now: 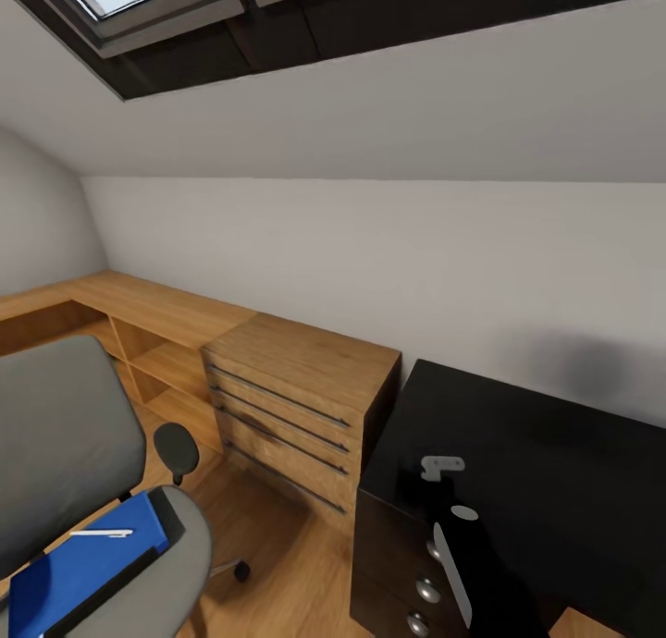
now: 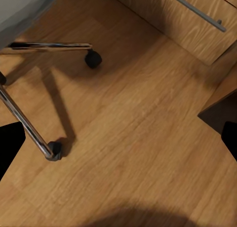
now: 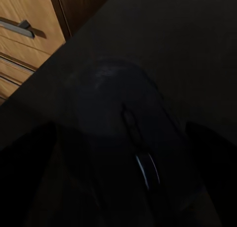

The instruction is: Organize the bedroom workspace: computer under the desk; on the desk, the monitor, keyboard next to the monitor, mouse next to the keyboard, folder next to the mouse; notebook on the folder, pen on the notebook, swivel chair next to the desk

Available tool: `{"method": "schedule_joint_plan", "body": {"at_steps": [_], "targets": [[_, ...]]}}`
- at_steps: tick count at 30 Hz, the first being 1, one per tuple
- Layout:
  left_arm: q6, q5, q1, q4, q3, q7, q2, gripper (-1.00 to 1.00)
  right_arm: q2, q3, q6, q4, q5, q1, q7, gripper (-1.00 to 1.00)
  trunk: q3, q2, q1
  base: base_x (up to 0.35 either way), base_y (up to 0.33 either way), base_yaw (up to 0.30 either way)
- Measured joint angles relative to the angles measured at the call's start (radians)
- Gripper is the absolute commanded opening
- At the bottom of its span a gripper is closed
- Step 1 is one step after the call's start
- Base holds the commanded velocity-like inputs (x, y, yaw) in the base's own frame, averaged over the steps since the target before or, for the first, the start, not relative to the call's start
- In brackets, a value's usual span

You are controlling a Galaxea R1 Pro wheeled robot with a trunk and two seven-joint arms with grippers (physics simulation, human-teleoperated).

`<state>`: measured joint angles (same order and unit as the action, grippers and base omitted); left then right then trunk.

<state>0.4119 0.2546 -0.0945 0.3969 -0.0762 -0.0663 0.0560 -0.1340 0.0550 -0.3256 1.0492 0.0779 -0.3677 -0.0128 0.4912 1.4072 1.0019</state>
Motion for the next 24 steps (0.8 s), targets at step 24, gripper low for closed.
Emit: {"method": "schedule_joint_plan", "body": {"at_steps": [24], "targets": [[0.0,0.0,0.0,0.0,0.0,0.0,-0.001,1.0,0.0,0.002,0.0,0.0,0.0,0.0,0.0,-1.0,0.028,0.063,0.035,0.0,0.0,0.0]]}}
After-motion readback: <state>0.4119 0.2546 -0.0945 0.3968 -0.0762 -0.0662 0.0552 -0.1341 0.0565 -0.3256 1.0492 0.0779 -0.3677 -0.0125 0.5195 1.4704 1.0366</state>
